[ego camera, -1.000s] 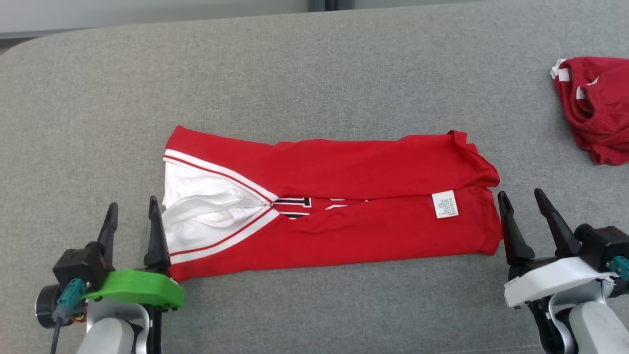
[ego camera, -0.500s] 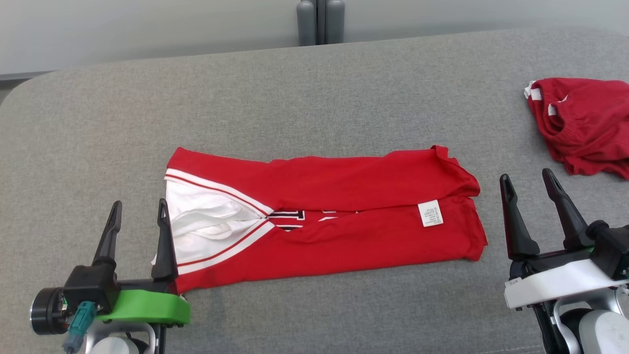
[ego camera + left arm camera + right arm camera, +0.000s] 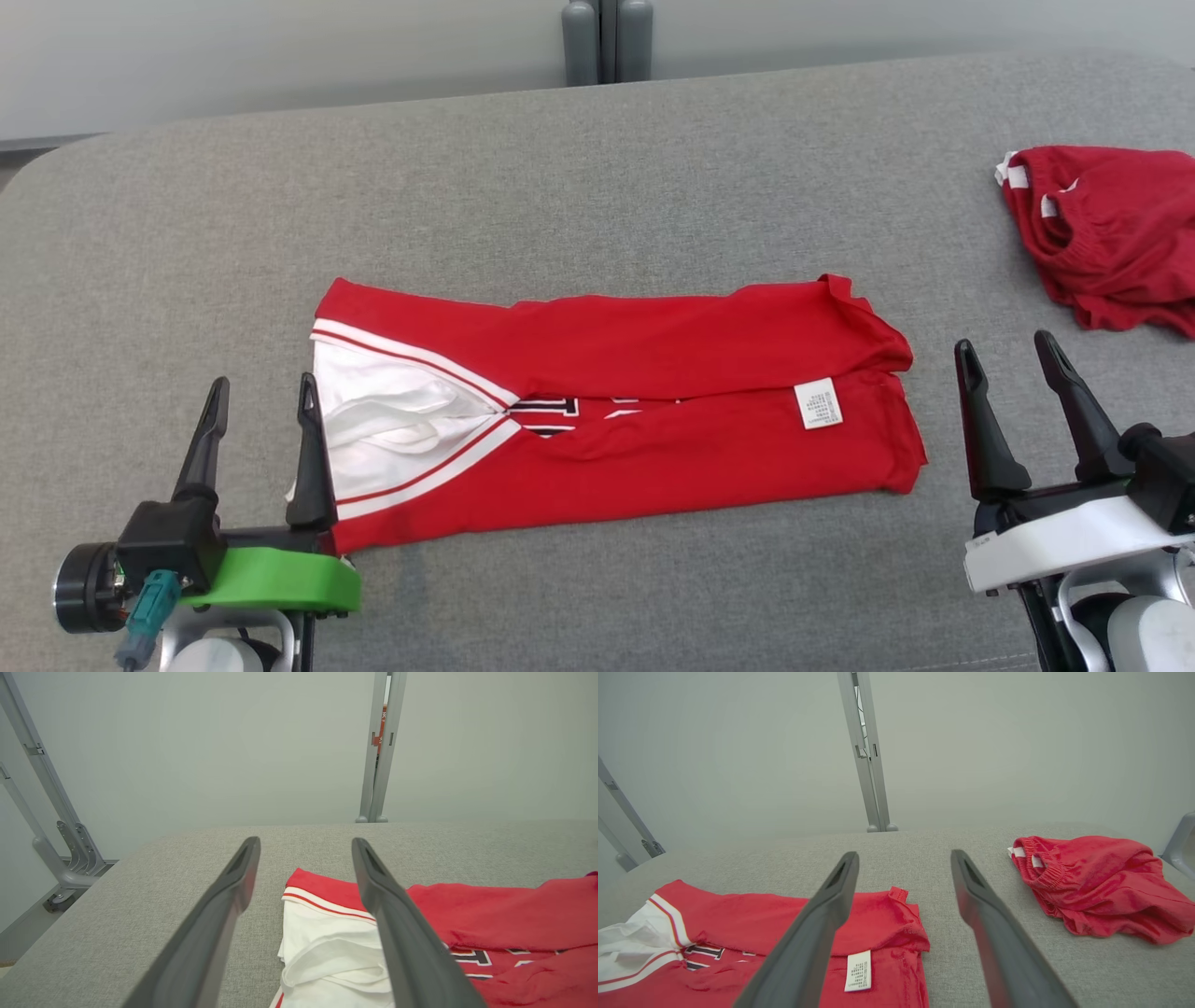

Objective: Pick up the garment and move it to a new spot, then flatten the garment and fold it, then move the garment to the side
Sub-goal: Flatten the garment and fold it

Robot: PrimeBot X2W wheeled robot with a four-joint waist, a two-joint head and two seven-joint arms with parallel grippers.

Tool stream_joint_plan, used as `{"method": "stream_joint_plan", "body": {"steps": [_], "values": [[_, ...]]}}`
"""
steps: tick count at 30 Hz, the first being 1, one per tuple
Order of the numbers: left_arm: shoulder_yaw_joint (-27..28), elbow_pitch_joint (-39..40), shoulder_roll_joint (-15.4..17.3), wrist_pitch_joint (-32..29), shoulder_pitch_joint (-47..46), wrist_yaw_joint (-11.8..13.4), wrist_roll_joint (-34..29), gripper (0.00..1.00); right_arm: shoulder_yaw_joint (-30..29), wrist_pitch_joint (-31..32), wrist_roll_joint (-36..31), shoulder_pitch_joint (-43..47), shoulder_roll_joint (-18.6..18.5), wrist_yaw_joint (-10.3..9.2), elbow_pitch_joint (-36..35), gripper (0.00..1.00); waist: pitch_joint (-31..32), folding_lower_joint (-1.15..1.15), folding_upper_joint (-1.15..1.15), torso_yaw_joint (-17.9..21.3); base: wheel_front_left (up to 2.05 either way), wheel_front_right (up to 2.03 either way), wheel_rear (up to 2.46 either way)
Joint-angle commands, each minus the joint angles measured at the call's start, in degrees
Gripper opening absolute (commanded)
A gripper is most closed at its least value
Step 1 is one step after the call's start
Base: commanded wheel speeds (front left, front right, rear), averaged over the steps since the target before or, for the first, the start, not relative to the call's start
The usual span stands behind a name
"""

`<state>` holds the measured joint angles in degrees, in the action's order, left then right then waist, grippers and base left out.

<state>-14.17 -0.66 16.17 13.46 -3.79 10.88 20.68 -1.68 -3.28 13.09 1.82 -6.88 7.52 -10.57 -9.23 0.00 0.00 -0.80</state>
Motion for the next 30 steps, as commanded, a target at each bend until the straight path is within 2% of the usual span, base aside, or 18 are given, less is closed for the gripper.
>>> {"method": "stream_joint_plan", "body": {"steps": [1, 8, 19, 24, 26, 27, 28, 30], "values": [[0.23, 0.22, 0.18, 0.32, -0.52, 0.30, -0.21, 1.00, -0.29, 0.19, 0.30, -0.68, -0.44, -0.07, 0.64, 1.00, -0.97, 0.00, 0.00, -0.47, 0.00, 0.00, 0.00], [0.43, 1.17, -0.51, 1.10, -4.22, -0.43, -0.61, 1.00, 0.34, 0.31, 1.46, -5.40, -2.01, -0.07, 7.59, 1.00, -5.60, 0.00, 0.00, -2.06, 0.00, 0.00, 0.00], [0.44, 0.64, -2.70, 1.78, -8.75, -1.79, -1.68, 1.00, 1.64, -2.99, 4.04, -15.35, -2.54, -0.07, 28.42, 1.00, -10.01, 0.00, 0.00, -4.85, 0.00, 0.00, 0.00], [1.04, 0.68, -3.64, 1.74, -9.10, -2.35, -2.30, 1.00, 3.11, -3.61, 5.17, -16.52, -1.84, -0.07, 35.02, 1.00, -10.09, 0.00, 0.00, -5.34, 0.00, 0.00, 0.00], [1.49, 0.90, -3.84, 1.75, -8.77, -2.43, -2.63, 1.00, 4.09, -3.74, 5.67, -16.51, -1.59, -0.05, 36.42, 0.67, -10.02, 0.00, 0.00, -5.35, 0.00, 0.00, 0.00], [1.77, 0.93, -3.90, 1.75, -8.55, -2.55, -2.84, 1.00, 4.48, -4.19, 5.75, -16.44, -1.68, -0.05, 36.71, 0.22, -9.95, 0.00, 0.00, -5.33, 0.00, 0.00, 0.00], [2.01, 0.91, -3.97, 1.76, -8.32, -2.61, -3.07, 1.00, 4.75, -4.52, 5.95, -16.38, -1.69, -0.05, 36.75, 0.00, -9.85, 0.00, 0.00, -5.26, 0.00, 0.00, 0.00], [2.46, 0.85, -4.15, 1.76, -7.76, -2.76, -3.35, 1.00, 5.39, -5.46, 6.24, -15.93, -1.84, -0.06, 36.18, 0.00, -9.48, 0.00, 0.00, -5.02, 0.00, 0.00, 0.00]]}}
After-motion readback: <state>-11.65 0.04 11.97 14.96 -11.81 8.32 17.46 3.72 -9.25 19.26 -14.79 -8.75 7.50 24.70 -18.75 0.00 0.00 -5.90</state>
